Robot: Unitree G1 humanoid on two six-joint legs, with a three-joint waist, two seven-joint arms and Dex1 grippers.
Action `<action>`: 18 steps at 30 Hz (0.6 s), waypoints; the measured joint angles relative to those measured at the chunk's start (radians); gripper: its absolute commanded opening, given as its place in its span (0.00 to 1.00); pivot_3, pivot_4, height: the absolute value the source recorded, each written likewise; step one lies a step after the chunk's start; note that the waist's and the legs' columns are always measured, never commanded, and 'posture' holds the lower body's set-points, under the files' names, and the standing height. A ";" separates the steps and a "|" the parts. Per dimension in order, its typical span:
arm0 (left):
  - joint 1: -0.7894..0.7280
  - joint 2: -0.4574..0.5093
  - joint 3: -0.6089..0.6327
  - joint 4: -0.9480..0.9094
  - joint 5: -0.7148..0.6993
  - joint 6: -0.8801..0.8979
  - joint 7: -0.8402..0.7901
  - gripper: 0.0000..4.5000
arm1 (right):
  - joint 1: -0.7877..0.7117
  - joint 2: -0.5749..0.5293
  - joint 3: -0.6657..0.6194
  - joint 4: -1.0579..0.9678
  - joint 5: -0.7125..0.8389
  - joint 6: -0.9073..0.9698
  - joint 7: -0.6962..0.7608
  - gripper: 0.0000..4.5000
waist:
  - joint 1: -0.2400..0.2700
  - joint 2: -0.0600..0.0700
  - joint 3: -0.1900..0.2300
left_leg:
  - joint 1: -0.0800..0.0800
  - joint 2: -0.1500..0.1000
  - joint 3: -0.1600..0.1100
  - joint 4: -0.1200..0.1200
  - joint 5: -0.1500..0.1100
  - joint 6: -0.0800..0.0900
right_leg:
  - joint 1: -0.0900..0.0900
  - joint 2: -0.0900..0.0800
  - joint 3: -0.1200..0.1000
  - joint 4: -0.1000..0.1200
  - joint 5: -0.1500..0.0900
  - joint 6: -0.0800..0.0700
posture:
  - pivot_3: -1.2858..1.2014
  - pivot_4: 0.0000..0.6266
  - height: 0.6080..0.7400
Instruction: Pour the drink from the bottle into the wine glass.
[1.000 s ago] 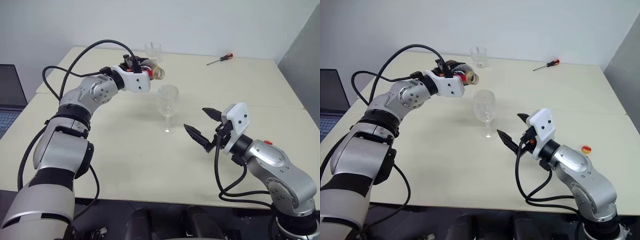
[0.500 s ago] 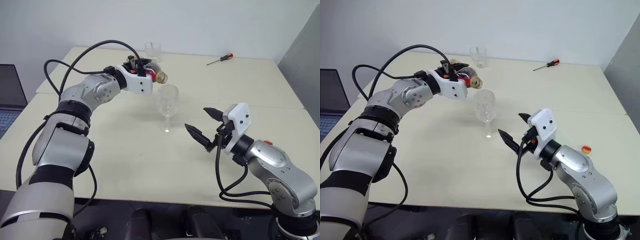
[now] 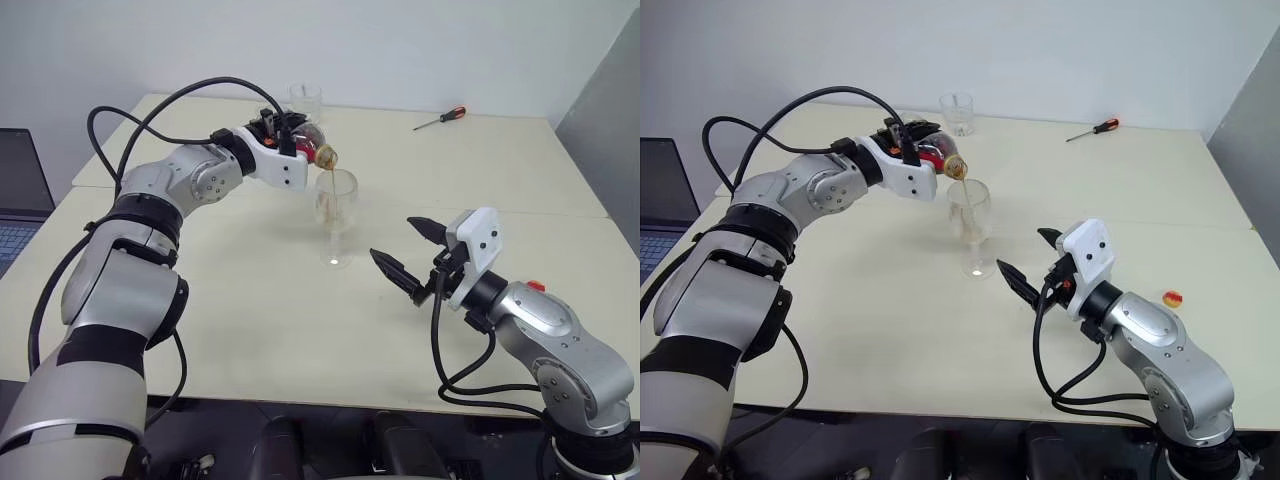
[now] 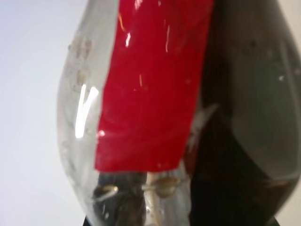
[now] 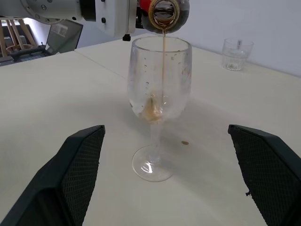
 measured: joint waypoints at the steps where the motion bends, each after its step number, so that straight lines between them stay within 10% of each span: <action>1: 0.000 0.000 -0.001 0.000 0.001 0.000 0.000 0.24 | 0.000 0.000 0.000 0.000 0.000 0.000 0.000 1.00 | 0.000 0.000 0.000 | 0.000 0.000 0.000 0.000 0.000 0.000 | 0.000 0.000 0.000 0.000 0.000 0.000 | 0.52 0.24 1.00; 18: -0.010 0.012 -0.017 0.006 0.007 -0.001 0.004 0.24 | 0.000 0.000 -0.003 0.000 0.021 0.000 0.008 1.00 | 0.000 0.000 0.000 | 0.000 0.000 0.000 0.000 0.000 0.000 | 0.000 0.000 0.000 0.000 0.000 0.000 | 0.52 0.24 1.00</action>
